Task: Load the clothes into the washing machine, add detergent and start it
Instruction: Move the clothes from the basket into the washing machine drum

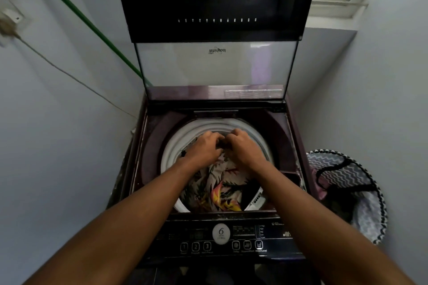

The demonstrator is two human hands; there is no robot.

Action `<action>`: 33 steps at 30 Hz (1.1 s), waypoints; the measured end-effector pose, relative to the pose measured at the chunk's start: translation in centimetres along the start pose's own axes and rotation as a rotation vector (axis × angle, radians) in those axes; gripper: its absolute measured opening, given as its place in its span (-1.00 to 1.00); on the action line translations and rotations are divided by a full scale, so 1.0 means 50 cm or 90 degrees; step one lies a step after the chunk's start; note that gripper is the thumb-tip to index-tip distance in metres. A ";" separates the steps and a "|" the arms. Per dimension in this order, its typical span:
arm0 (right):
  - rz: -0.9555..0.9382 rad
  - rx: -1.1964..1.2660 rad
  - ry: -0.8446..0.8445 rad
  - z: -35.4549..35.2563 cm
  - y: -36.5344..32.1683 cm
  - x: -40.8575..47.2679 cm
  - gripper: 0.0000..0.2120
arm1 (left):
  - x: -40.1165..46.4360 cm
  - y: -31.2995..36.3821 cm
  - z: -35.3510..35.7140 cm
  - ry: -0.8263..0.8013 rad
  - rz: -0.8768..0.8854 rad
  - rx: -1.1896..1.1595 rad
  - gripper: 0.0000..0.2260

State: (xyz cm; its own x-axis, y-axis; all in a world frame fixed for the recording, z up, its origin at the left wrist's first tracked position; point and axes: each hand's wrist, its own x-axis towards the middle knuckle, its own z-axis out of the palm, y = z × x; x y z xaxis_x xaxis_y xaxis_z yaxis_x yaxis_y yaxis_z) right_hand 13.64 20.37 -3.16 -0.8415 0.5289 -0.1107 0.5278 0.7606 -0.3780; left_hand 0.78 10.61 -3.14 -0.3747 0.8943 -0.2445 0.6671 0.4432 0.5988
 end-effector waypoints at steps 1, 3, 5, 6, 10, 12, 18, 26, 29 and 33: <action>0.008 -0.013 0.038 -0.007 0.013 -0.008 -0.72 | 0.007 0.018 0.006 0.002 0.014 -0.005 -0.68; 0.042 -0.048 0.105 -0.026 0.041 -0.028 -0.74 | 0.021 0.061 0.021 0.004 0.046 -0.013 -0.66; 0.084 -0.063 0.159 -0.046 0.069 -0.046 -0.80 | 0.038 0.107 0.038 0.003 0.077 -0.027 -0.67; 0.106 -0.058 0.180 -0.056 0.087 -0.056 -0.82 | 0.048 0.131 0.050 0.001 0.096 -0.032 -0.68; 0.171 0.010 0.241 -0.088 0.165 -0.099 -0.87 | 0.076 0.228 0.100 -0.008 0.158 -0.051 -0.70; 0.206 0.043 0.263 -0.103 0.207 -0.123 -0.86 | 0.090 0.269 0.127 -0.017 0.184 -0.044 -0.68; 0.325 0.115 0.313 -0.109 0.347 -0.206 -0.92 | 0.128 0.375 0.218 -0.019 0.311 0.105 -0.58; 0.490 0.228 0.228 -0.022 0.520 -0.295 -0.84 | 0.181 0.497 0.358 -0.188 0.404 0.201 -0.73; 0.578 0.255 0.168 0.024 0.579 -0.326 -0.83 | 0.209 0.521 0.418 -0.269 0.389 0.259 -0.70; 0.690 0.288 0.050 0.089 0.665 -0.369 -0.69 | 0.251 0.534 0.519 -0.367 0.359 0.310 -0.64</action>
State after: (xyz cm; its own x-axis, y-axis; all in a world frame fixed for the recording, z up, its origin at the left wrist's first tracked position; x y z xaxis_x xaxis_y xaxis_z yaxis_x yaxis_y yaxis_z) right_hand 46.19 34.27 -17.77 0.0403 0.8509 -0.5238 0.8602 -0.2963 -0.4151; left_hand 30.60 35.24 -10.03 0.3751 0.8195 -0.4333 0.8975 -0.2041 0.3909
